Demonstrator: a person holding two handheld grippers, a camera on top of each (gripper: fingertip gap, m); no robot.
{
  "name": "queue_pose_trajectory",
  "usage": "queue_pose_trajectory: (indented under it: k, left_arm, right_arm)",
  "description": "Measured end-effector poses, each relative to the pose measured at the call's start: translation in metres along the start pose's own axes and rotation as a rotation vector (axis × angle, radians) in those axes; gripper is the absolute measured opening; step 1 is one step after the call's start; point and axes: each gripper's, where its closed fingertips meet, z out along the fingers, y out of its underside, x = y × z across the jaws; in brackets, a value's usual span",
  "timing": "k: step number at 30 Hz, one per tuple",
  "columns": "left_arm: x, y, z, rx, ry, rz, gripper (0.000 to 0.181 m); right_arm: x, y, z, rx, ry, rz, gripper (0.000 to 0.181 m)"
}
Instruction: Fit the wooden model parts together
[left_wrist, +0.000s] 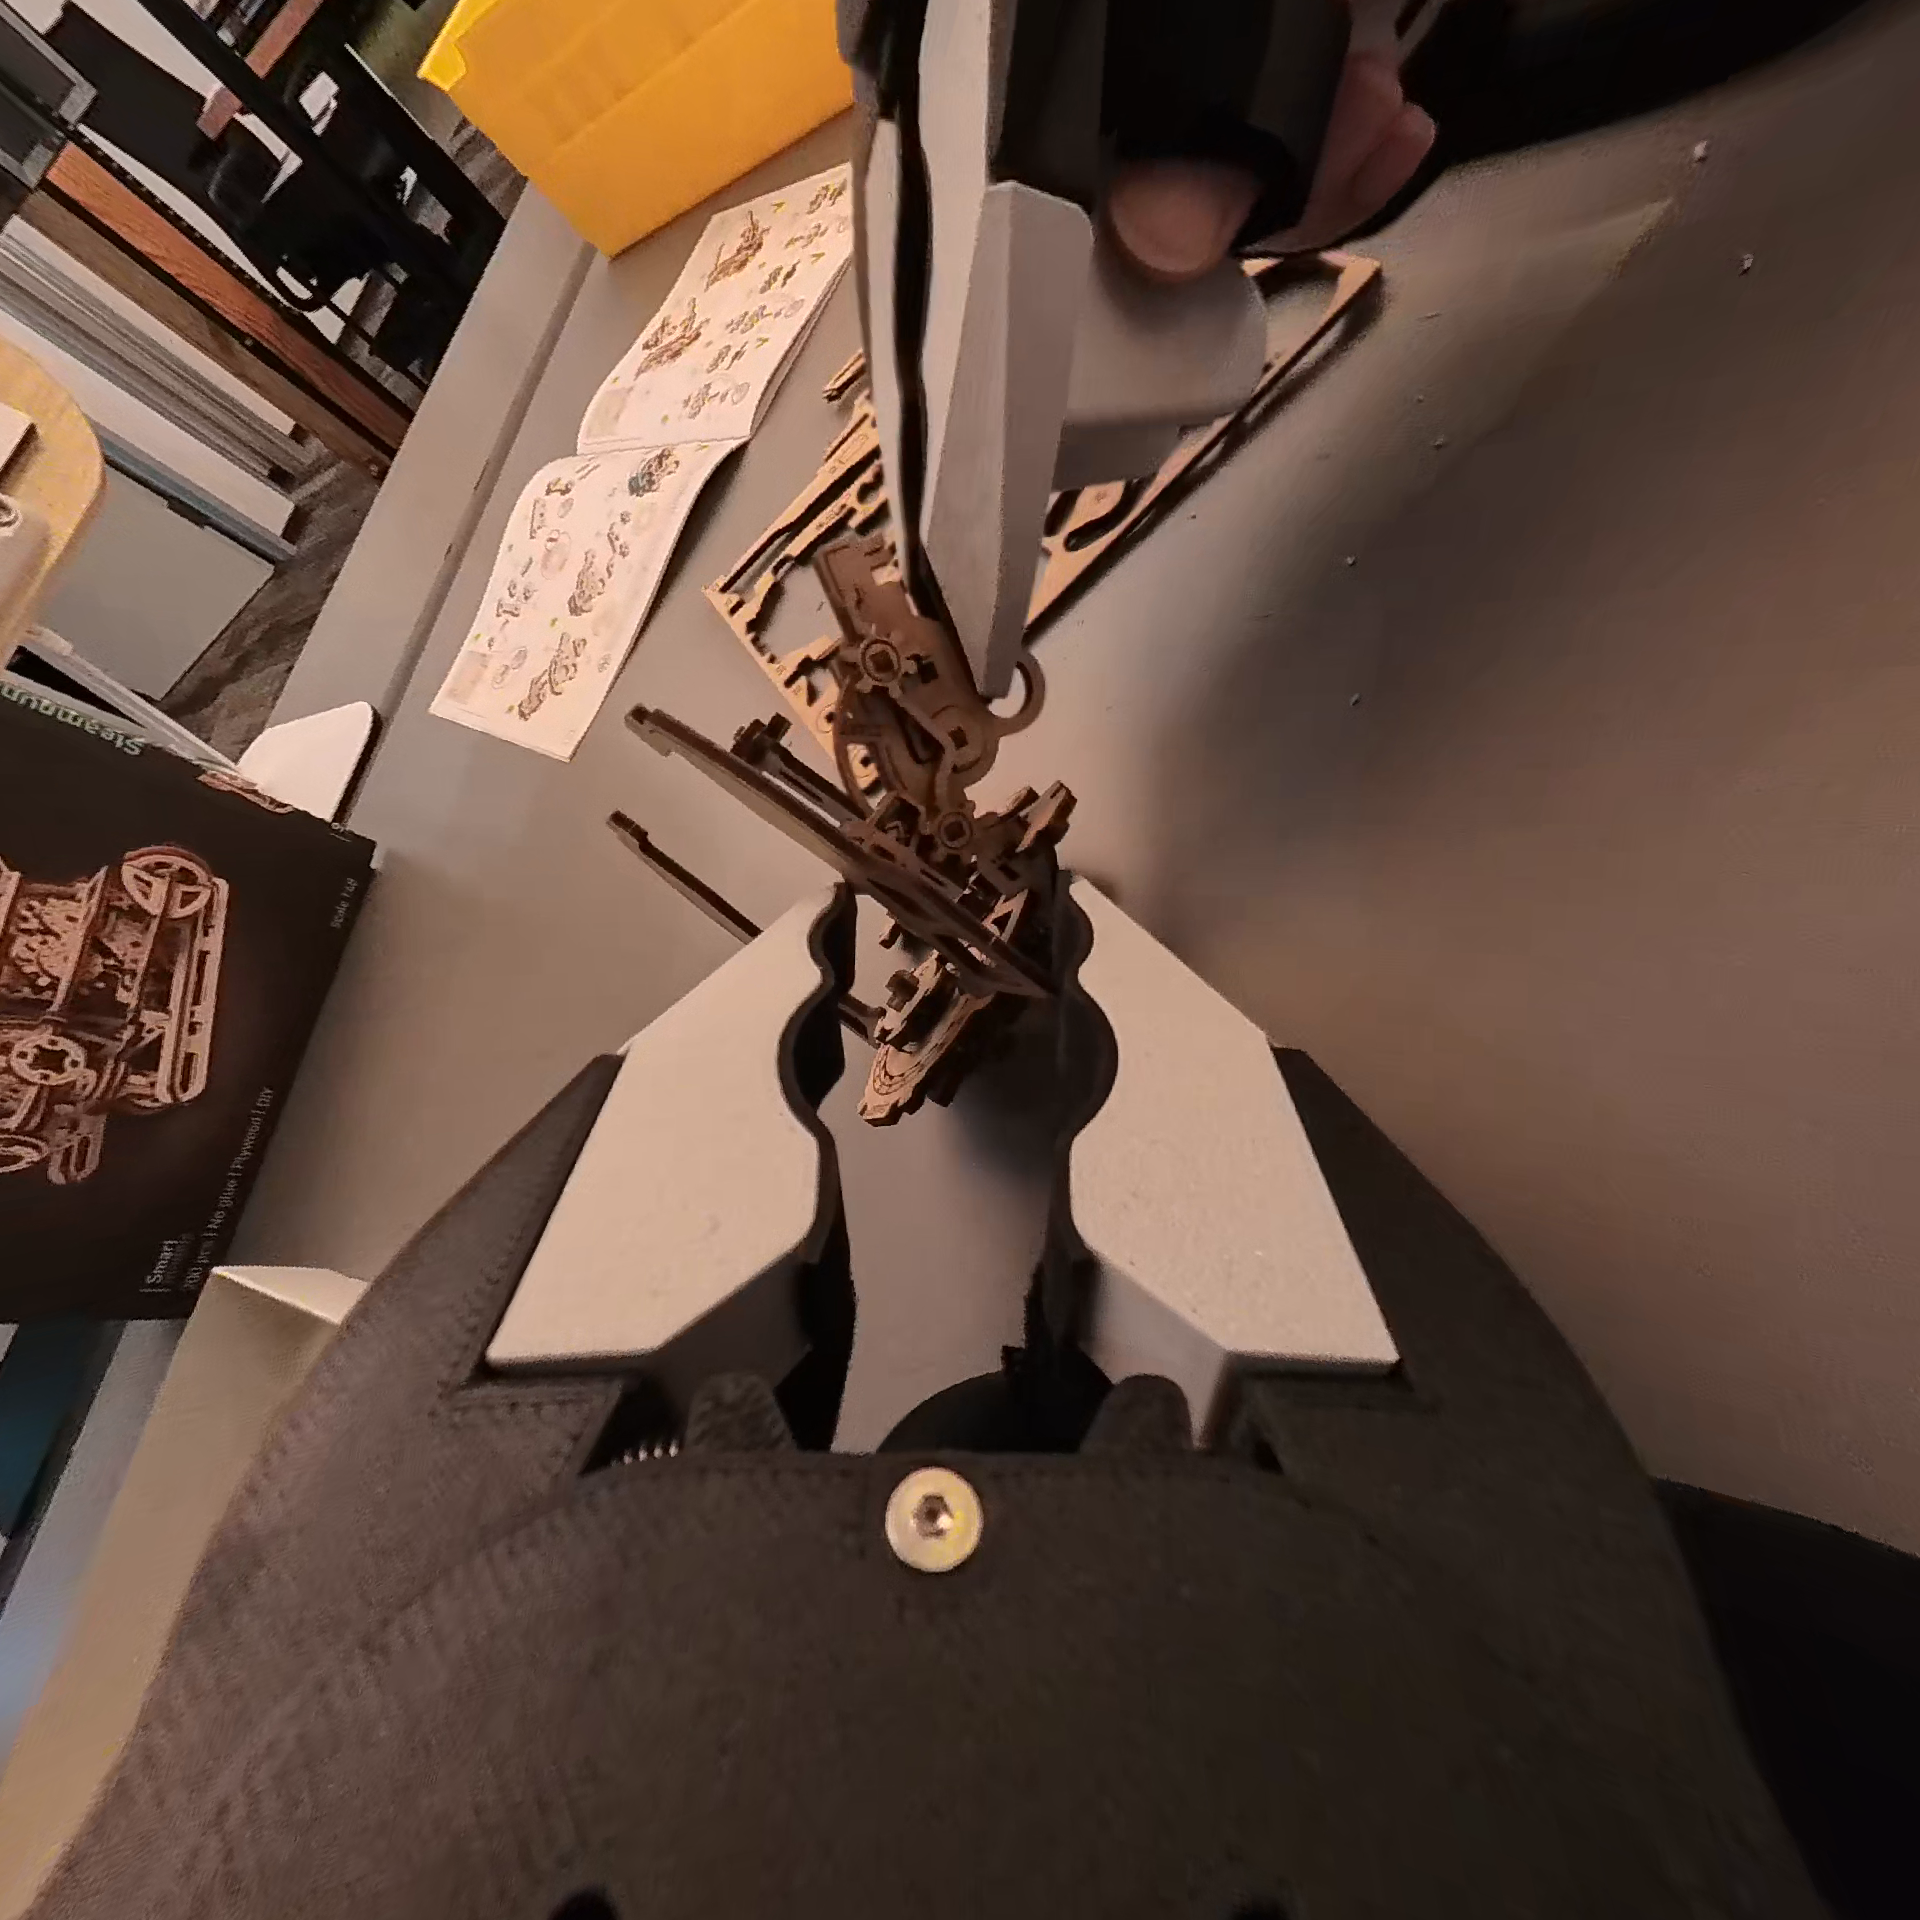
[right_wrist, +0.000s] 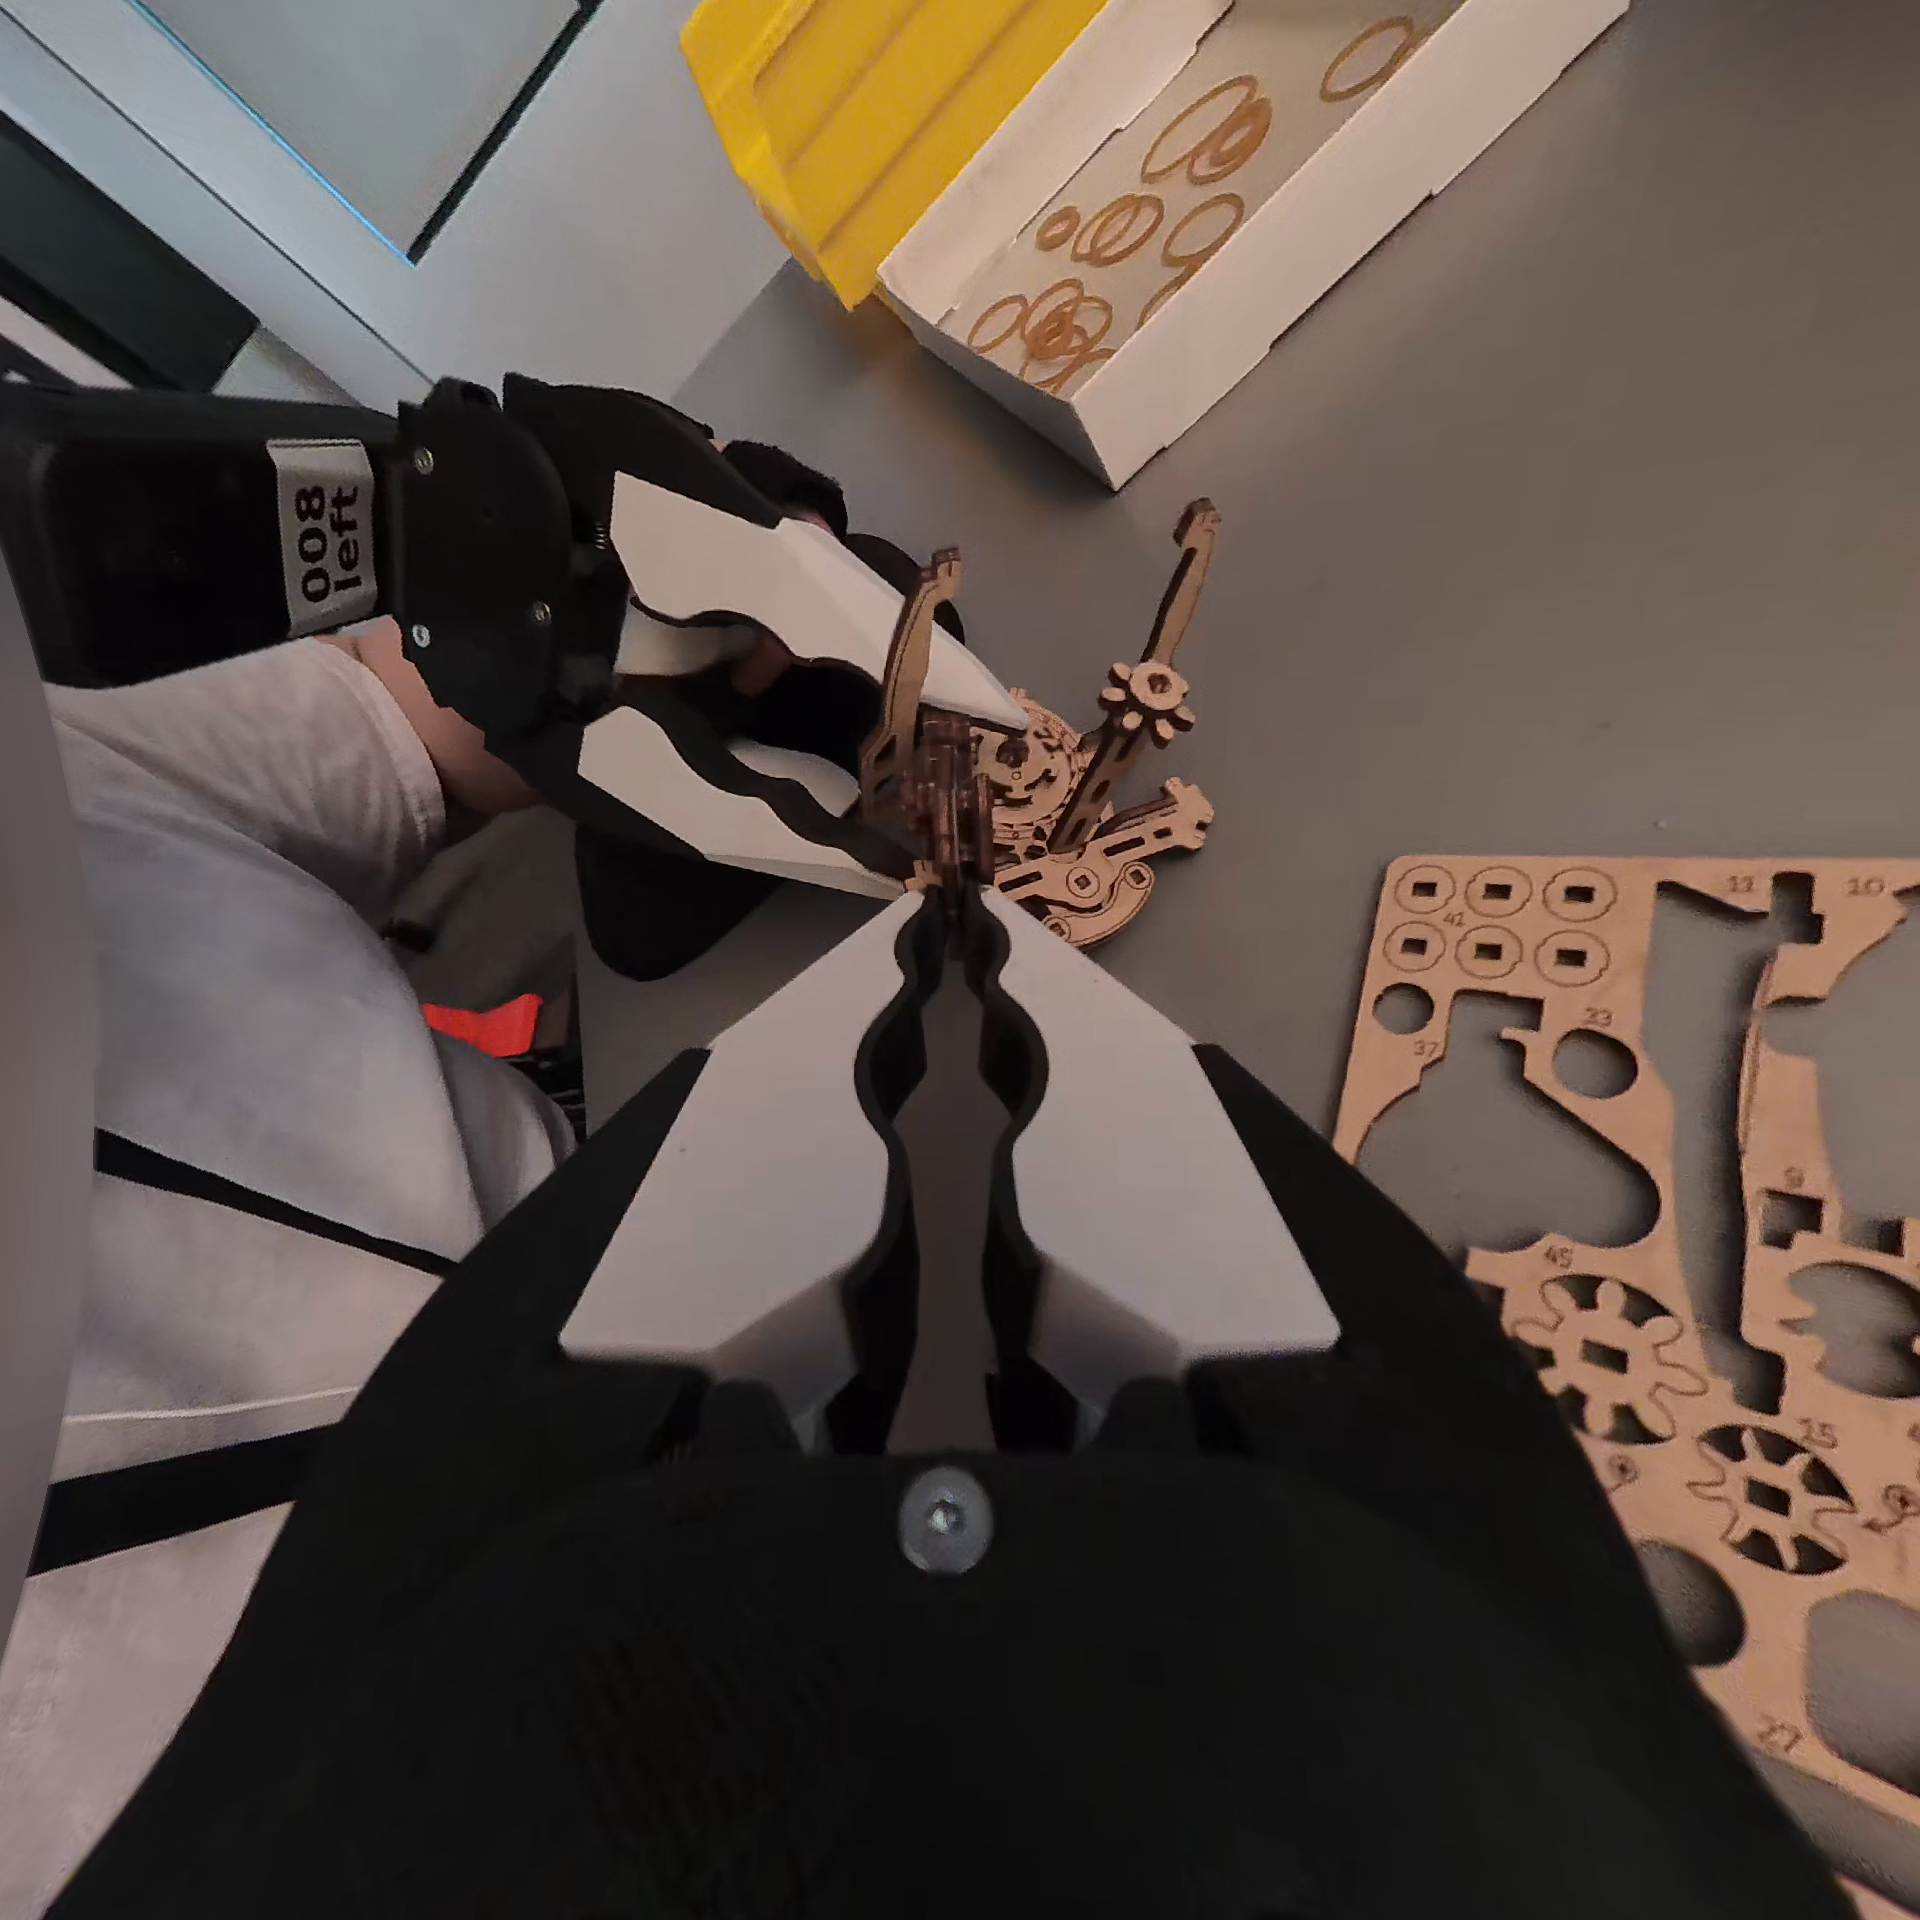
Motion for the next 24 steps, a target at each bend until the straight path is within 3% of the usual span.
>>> queue_pose_trajectory:
  k: [11, 24]
  left_arm:
    - [-0.007, 0.005, -0.001, -0.006, -0.024, -0.011, 0.043]
    - [-0.011, 0.0, -0.002, 0.031, -0.038, -0.033, 0.047]
  right_arm:
    - [0.006, -0.008, 0.006, -0.078, 0.007, -0.132, 0.0]
    - [0.011, 0.001, 0.015, -0.19, -0.062, -0.124, 0.001]
